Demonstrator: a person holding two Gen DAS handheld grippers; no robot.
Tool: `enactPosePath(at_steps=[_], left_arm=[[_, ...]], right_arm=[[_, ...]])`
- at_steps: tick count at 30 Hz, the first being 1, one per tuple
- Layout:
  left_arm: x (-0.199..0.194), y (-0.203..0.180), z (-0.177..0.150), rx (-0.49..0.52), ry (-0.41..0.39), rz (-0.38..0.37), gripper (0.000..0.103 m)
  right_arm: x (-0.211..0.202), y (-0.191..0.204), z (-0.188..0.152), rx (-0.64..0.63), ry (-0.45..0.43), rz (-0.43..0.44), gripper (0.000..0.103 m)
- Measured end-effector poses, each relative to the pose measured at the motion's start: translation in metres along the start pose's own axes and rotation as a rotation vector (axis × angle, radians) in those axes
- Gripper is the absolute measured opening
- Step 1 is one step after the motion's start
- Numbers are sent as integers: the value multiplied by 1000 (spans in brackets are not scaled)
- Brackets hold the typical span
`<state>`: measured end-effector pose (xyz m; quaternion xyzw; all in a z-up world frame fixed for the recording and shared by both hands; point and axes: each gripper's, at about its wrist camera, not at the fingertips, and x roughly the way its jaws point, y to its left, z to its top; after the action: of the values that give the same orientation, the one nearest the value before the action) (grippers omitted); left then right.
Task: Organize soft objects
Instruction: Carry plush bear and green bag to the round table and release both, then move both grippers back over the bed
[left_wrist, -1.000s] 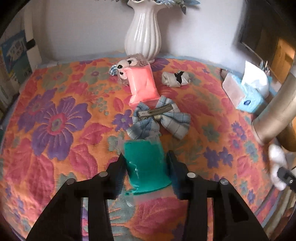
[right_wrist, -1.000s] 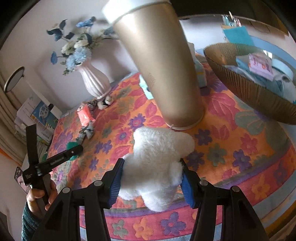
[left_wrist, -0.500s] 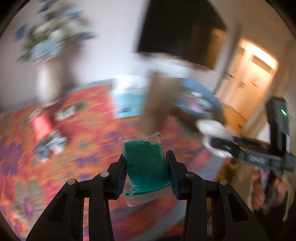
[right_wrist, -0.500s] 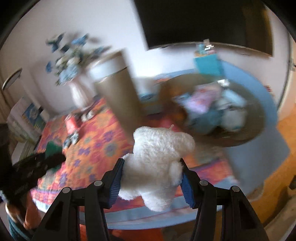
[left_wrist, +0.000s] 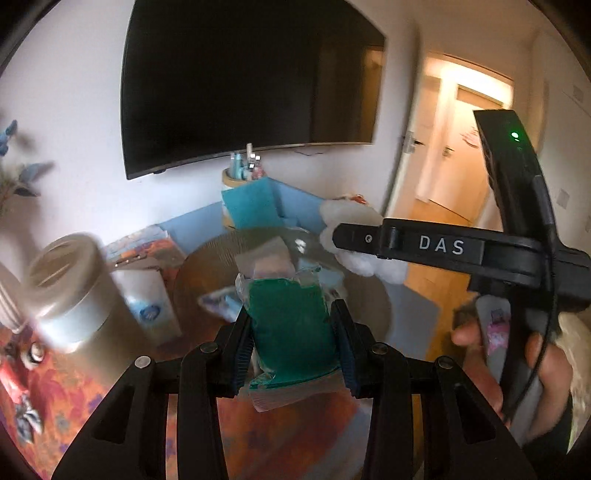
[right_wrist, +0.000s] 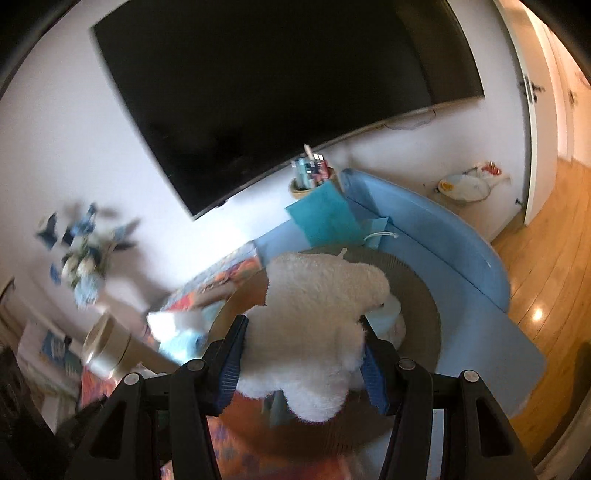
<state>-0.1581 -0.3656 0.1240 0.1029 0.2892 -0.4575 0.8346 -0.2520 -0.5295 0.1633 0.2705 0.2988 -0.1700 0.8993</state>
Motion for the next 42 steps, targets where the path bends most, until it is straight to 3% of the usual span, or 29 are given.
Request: enactPosePath(at_steps=[5,8,10,12,19,26,28,30,32,37,42], left_arm=[[50,6,21,-52,-3,83,37],[70,5,30,-34,-26,146,42],[80,3,33,-8,-27,194,72],[86,2,31,6,-10,202,86],[54,-17,16,61,-41,95,86],[-5,-20,-11,118,-72,97,86],[-29,-8,-22,99,-80,90,87],[-52,11,-35,63,-83,113,87],[-71,32,-47,22,-77,153,87],[-109,105,-78,-117,-30,261,86],[-140,183,-106,-248,-7,388,86]], right_arm=[[50,-28,29,79,60,-24,57],[72,-44,41,117,89,-22,66],[80,-53,43,139,117,-9,68],[85,-62,43,161,148,0,68],[53,-67,21,164,127,37,68],[7,-49,-4,109,56,37,68],[-7,-42,-16,88,37,77,69],[-19,-28,-32,54,22,110,84],[-24,-12,-51,11,14,146,90],[-10,46,-92,-115,98,262,90],[20,132,-128,-282,201,334,90]])
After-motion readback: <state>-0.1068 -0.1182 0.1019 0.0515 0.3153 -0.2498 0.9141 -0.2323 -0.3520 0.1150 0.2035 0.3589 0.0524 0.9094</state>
